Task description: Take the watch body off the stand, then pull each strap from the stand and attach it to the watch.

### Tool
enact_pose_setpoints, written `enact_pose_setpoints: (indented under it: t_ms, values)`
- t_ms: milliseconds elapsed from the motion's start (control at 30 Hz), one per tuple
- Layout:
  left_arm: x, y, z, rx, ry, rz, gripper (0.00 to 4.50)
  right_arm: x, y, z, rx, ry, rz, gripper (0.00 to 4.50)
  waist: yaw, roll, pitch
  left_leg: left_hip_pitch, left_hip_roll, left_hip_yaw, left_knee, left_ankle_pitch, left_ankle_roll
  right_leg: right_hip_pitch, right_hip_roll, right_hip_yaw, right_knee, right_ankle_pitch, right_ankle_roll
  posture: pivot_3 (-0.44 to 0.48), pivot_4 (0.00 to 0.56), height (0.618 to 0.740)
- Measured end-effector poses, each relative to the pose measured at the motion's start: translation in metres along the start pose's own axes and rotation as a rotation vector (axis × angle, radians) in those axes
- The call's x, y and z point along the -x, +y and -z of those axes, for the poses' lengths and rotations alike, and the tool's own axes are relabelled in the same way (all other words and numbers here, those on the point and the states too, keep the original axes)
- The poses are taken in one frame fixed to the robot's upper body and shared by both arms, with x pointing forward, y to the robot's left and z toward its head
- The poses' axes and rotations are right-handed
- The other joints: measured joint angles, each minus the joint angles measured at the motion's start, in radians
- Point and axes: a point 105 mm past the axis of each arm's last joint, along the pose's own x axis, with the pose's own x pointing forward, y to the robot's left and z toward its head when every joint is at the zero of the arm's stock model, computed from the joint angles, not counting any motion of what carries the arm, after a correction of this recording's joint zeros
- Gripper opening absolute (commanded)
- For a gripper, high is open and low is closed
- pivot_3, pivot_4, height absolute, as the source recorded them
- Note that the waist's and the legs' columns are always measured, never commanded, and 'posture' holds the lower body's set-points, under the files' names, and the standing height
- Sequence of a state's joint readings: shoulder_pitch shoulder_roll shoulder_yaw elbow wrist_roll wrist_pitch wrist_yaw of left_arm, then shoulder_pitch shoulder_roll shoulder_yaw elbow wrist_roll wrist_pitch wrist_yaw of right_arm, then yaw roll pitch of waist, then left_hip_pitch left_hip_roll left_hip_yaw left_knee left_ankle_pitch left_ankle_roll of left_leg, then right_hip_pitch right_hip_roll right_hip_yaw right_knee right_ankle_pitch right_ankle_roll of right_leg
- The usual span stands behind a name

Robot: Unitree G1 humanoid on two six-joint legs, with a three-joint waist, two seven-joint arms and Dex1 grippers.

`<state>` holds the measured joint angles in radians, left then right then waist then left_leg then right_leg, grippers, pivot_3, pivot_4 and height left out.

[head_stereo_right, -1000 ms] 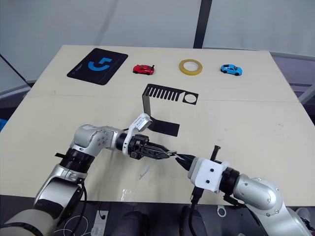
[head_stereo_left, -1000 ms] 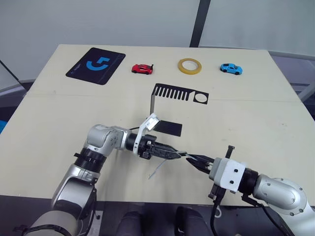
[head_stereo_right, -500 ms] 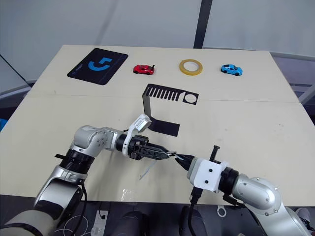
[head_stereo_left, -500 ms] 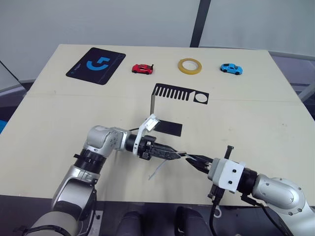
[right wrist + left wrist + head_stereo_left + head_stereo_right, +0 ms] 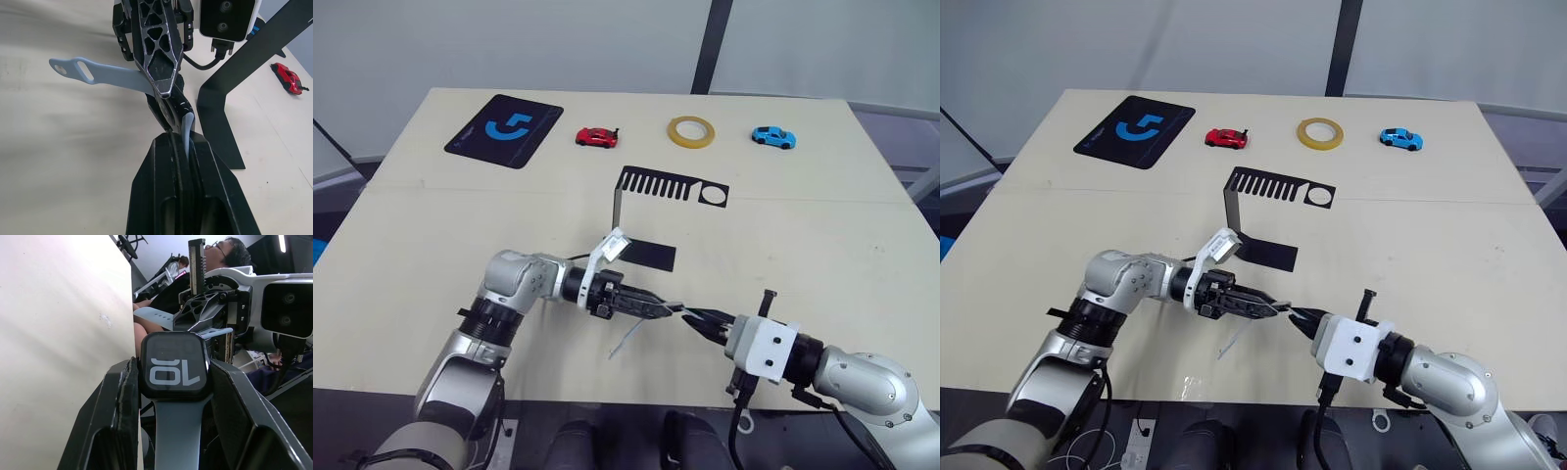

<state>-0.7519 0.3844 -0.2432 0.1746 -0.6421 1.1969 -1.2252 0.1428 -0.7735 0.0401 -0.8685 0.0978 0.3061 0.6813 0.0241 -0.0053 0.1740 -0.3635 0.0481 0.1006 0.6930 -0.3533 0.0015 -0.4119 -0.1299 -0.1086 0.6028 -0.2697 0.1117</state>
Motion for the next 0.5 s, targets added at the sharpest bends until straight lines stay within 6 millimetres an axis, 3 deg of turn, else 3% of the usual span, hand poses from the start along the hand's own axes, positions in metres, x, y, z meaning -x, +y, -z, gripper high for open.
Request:
enact_pose_setpoints:
  t_ms: [500]
  values:
    - [-0.0001, 0.002, 0.0017, 0.009, 0.008, -0.027, 1.68, -0.0029, 0.0012, 0.0032, 0.007, 0.023, -0.009, 0.0, 0.0, 0.0, 0.0, -0.006, 0.0, -0.004, 0.005, 0.0, 0.0, -0.002, 0.0, -0.002, 0.001, 0.0, 0.0, 0.0, 0.15, 0.737]
